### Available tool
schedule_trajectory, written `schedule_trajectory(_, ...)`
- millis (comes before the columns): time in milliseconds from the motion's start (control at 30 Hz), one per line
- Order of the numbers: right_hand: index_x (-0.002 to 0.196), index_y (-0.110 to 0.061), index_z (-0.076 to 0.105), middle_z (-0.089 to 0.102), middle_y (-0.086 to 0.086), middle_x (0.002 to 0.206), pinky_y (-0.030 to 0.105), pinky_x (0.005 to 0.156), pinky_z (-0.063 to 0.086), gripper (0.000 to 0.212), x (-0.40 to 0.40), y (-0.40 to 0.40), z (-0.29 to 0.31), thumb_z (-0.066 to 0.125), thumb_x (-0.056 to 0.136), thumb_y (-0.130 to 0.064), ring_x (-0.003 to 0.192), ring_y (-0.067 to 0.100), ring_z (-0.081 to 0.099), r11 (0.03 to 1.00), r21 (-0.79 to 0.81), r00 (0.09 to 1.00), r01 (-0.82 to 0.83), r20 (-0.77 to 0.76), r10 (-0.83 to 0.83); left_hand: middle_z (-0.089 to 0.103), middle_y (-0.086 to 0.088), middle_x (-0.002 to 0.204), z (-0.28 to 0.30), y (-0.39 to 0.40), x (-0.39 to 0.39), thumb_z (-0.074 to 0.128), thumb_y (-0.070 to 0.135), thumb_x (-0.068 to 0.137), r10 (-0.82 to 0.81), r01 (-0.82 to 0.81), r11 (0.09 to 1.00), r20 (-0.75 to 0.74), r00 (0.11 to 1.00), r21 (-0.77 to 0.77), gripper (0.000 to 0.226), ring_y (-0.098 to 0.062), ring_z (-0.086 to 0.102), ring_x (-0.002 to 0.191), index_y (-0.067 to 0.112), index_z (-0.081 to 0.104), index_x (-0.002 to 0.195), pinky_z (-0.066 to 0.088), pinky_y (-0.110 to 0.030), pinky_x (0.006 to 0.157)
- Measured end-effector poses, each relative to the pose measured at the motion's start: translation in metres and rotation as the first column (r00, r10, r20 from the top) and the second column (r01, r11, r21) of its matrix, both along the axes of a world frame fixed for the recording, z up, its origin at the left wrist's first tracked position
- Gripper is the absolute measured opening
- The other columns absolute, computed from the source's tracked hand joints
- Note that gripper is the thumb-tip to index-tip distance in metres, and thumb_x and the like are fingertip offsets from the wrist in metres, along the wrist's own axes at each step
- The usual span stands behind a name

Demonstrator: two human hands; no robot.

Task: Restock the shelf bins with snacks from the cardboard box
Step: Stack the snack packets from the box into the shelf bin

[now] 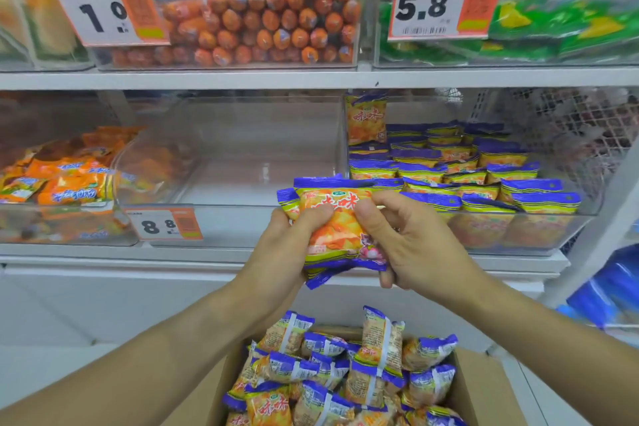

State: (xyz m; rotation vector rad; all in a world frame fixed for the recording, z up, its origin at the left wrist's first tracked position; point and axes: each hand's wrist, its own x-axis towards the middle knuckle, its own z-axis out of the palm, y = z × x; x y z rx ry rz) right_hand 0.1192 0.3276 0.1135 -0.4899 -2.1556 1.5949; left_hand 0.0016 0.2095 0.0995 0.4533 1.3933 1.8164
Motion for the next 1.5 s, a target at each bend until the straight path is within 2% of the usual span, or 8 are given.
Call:
schedule_trajectory(233, 0.099, -0.04, 0.047, 0.058, -0.035, 0.069, 0.009, 0.059, 0.042, 0.006, 0.003, 0.012, -0.007, 0.042, 0.101, -0.042, 0.061, -0.007, 0.056, 0.972, 0.07, 0.974, -0.223, 0.066, 0.219, 0.071, -0.015, 0.112, 0.009, -0.002, -0.009, 0.068, 0.027, 0.076, -0.058, 0.063, 0.997, -0.132, 0.99, 0.039, 0.057, -0.032, 0.074, 0.087, 0.01, 0.052, 0.128, 0.062, -0.046, 0.066)
schedule_trajectory(533, 0.124, -0.012, 0.064, 0.072, 0.013, 0.118, 0.058, 0.106, 0.047, 0.057, 0.0, 0.019, -0.004, 0.067, 0.083, -0.051, 0.114, 0.033, 0.067, 0.91, -0.386, 0.988, -0.151, -0.029, 0.151, 0.071, -0.01, 0.117, 0.014, 0.002, -0.014, 0.068, 0.047, 0.084, -0.159, 0.134, 0.986, -0.335, 0.929, -0.096, 0.05, -0.028, 0.074, 0.096, 0.018, 0.059, 0.125, 0.061, -0.047, 0.075)
schedule_trajectory(767, 0.132, -0.001, 0.056, 0.068, 0.02, 0.124, 0.042, 0.087, 0.055, 0.097, 0.005, 0.045, -0.005, 0.093, 0.056, -0.05, 0.107, 0.036, 0.066, 0.909, -0.378, 0.984, -0.174, -0.035, 0.174, 0.072, 0.009, 0.117, 0.015, 0.009, -0.017, 0.074, 0.05, 0.074, -0.176, 0.156, 0.984, -0.62, 0.765, -0.087, 0.064, -0.014, 0.069, 0.106, 0.025, 0.055, 0.13, 0.059, -0.032, 0.082)
schedule_trajectory(933, 0.108, 0.004, 0.067, 0.075, 0.018, 0.099, 0.039, 0.072, 0.061, 0.053, 0.004, 0.07, 0.002, 0.082, 0.062, -0.019, 0.085, 0.028, 0.073, 0.934, -0.35, 0.98, -0.068, -0.199, -0.003, 0.064, 0.019, 0.12, 0.012, 0.03, 0.001, 0.06, 0.063, 0.081, -0.072, 0.092, 0.996, -0.696, 0.715, -0.009, 0.058, 0.005, 0.059, 0.112, 0.034, 0.051, 0.13, 0.051, -0.015, 0.089)
schedule_trajectory(1033, 0.106, 0.001, 0.066, 0.075, 0.014, 0.097, 0.039, 0.069, 0.06, 0.052, -0.011, 0.099, 0.004, 0.083, 0.063, -0.024, 0.083, 0.027, 0.072, 0.928, -0.348, 0.938, 0.136, -0.255, -0.234, 0.048, 0.024, 0.127, 0.002, 0.042, -0.01, 0.063, 0.054, 0.089, 0.09, -0.196, 0.98, -0.847, 0.523, -0.017, 0.057, 0.012, 0.046, 0.111, 0.034, 0.043, 0.14, 0.032, -0.001, 0.088)
schedule_trajectory(1133, 0.095, -0.006, 0.063, 0.072, 0.002, 0.075, 0.026, 0.05, 0.047, 0.024, -0.034, 0.124, 0.0, 0.077, 0.079, -0.016, 0.06, 0.017, 0.065, 0.909, -0.36, 0.913, 0.208, -0.262, -0.313, 0.034, 0.006, 0.154, -0.017, 0.055, -0.02, 0.072, 0.046, 0.085, -0.079, -0.205, 0.964, -0.918, 0.387, -0.17, 0.094, -0.003, 0.035, 0.132, 0.02, 0.018, 0.157, 0.025, -0.009, 0.099)
schedule_trajectory(1267, 0.106, -0.002, 0.068, 0.075, 0.016, 0.102, 0.048, 0.081, 0.059, 0.046, -0.078, 0.142, -0.011, 0.088, 0.068, -0.019, 0.092, 0.033, 0.073, 0.937, -0.215, 0.942, 0.275, -0.137, -0.308, 0.03, 0.0, 0.159, -0.038, 0.066, -0.02, 0.072, 0.05, 0.085, -0.211, -0.249, 0.939, -0.969, 0.126, -0.237, 0.104, -0.023, 0.043, 0.134, 0.02, 0.006, 0.159, 0.035, -0.035, 0.108)
schedule_trajectory(1500, 0.123, 0.0, 0.065, 0.073, 0.013, 0.115, 0.038, 0.094, 0.056, 0.041, -0.103, 0.172, -0.007, 0.075, 0.086, -0.013, 0.1, 0.023, 0.071, 0.985, -0.107, 0.988, 0.132, 0.096, -0.122, 0.032, 0.002, 0.16, -0.05, 0.069, -0.023, 0.067, 0.043, 0.09, -0.149, -0.259, 0.949, -0.981, 0.127, -0.178, 0.094, -0.025, 0.047, 0.128, 0.021, 0.007, 0.159, 0.037, -0.035, 0.104)
